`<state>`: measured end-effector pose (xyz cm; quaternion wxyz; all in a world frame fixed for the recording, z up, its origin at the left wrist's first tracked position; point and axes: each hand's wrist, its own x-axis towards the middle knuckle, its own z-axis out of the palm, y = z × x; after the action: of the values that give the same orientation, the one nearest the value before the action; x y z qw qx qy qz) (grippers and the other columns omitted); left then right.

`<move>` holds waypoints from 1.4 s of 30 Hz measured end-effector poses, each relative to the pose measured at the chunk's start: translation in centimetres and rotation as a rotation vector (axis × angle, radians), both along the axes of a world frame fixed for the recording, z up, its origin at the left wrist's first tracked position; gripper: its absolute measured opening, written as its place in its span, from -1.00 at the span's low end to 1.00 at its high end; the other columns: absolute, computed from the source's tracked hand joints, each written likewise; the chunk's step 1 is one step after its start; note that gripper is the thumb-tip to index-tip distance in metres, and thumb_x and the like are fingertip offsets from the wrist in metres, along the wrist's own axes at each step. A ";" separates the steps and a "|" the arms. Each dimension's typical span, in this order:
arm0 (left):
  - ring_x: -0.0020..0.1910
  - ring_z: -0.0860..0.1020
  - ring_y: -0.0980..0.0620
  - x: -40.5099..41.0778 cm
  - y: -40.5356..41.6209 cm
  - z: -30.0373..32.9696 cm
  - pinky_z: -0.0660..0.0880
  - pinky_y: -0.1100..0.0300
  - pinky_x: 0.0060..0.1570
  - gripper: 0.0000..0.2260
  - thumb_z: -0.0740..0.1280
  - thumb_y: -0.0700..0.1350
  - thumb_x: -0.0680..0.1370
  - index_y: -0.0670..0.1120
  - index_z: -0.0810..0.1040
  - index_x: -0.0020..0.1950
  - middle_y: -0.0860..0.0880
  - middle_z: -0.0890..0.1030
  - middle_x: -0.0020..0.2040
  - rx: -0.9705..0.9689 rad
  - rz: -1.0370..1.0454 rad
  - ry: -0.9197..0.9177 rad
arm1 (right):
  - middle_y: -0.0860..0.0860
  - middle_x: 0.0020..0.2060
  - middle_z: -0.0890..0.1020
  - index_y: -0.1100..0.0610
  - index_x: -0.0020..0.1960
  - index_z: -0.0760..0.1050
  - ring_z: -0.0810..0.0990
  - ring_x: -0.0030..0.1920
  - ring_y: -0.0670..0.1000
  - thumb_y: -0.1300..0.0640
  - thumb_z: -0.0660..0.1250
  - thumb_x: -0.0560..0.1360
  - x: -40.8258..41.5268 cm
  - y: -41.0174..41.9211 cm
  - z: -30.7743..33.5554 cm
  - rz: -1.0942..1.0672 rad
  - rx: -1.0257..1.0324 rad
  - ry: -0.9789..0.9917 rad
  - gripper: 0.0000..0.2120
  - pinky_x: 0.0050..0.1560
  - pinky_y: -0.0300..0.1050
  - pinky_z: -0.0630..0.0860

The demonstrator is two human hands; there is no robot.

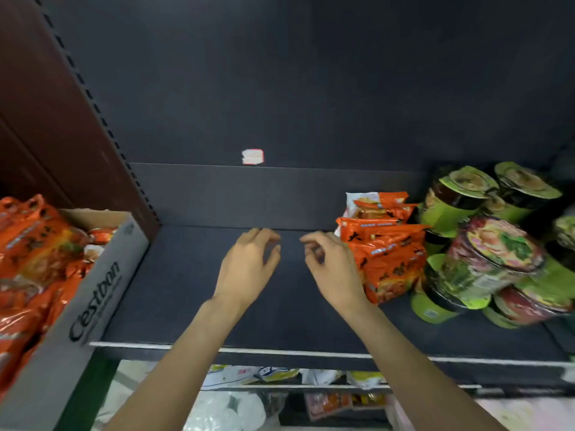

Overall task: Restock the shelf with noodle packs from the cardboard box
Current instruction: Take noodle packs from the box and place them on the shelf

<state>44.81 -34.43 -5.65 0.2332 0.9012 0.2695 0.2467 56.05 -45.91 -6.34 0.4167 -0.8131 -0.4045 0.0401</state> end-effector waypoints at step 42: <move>0.53 -0.08 -0.09 -43.2 32.4 -10.3 0.07 -0.05 0.49 -0.15 0.45 0.01 0.44 0.11 -0.05 0.54 0.03 -0.14 0.55 -0.268 0.135 0.642 | 0.09 0.13 0.55 0.19 0.19 0.52 0.54 0.10 0.01 0.17 0.38 0.48 -38.7 37.5 -9.8 0.407 -0.560 0.215 -0.71 0.05 -0.27 0.39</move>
<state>1.63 -1.98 -15.91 0.2360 0.8742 0.4182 -0.0718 17.36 -8.38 -16.14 0.2013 -0.7897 -0.4854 0.3167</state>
